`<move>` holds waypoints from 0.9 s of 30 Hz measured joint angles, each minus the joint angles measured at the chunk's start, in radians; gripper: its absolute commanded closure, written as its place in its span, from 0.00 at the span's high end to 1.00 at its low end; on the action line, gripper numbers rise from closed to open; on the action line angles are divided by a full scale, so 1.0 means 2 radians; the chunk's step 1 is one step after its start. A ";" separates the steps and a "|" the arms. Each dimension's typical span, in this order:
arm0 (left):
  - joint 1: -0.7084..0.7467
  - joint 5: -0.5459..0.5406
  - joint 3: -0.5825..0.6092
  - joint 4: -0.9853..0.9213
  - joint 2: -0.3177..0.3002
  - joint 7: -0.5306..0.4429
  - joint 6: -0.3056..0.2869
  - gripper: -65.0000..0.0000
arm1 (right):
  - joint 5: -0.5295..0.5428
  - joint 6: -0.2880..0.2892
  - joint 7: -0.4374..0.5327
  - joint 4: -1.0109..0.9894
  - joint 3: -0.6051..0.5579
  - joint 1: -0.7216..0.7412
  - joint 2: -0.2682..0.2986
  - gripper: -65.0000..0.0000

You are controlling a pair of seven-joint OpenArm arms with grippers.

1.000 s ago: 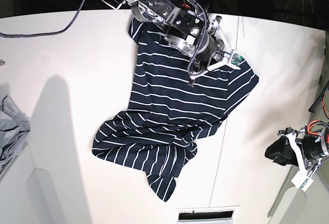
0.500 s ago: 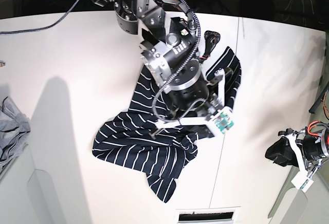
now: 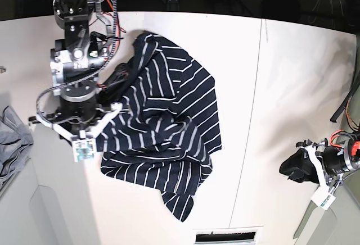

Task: Layout the t-shirt on the table in an organized manner, then fold the t-shirt properly
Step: 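Drag the collar edge with the right gripper away from the left gripper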

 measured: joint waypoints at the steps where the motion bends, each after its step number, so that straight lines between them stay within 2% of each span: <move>1: 0.002 0.001 0.000 0.000 0.003 0.000 0.000 0.46 | 0.000 -0.005 -0.001 0.000 0.024 -0.006 0.005 0.00; 4: 0.005 0.001 0.000 0.000 0.016 0.000 0.000 0.46 | 0.015 -0.023 -0.015 0.000 0.092 -0.020 0.022 0.00; 9: 0.010 0.000 0.000 0.000 0.042 0.000 -0.008 0.46 | 0.073 -0.026 -0.043 -0.012 0.179 -0.037 0.030 0.01; 12: 0.020 0.001 0.000 0.000 0.056 0.000 -0.009 0.46 | 0.116 -0.027 -0.043 -0.027 0.207 -0.052 0.030 0.43; 13: 0.024 -0.001 0.000 0.000 0.060 0.000 -0.009 0.46 | 0.131 -0.027 -0.044 -0.032 0.212 -0.056 0.030 0.53; 14: 0.028 -0.004 0.003 0.000 0.063 0.002 -0.009 0.46 | 0.141 -0.027 -0.045 -0.037 0.215 -0.060 0.030 0.57; 17: 0.034 -0.005 0.033 0.000 0.077 0.009 -0.018 0.46 | 0.177 -0.014 -0.041 -0.044 0.215 -0.060 0.030 0.57; 19: 0.037 -0.003 0.064 0.000 0.092 0.014 -0.021 0.46 | 0.195 -0.008 -0.021 -0.044 0.207 -0.060 0.029 0.57; 22: 0.047 0.022 0.113 0.000 0.120 0.012 -0.022 0.46 | 0.223 0.024 0.001 -0.045 0.186 -0.058 0.029 0.57; 24: 0.051 0.049 0.140 0.000 0.138 0.011 -0.006 0.46 | 0.230 0.039 0.011 -0.045 0.158 -0.057 0.031 0.57; 27: 0.051 0.084 0.163 0.000 0.161 0.006 0.027 0.48 | 0.215 0.044 0.028 -0.062 0.114 -0.045 0.030 0.57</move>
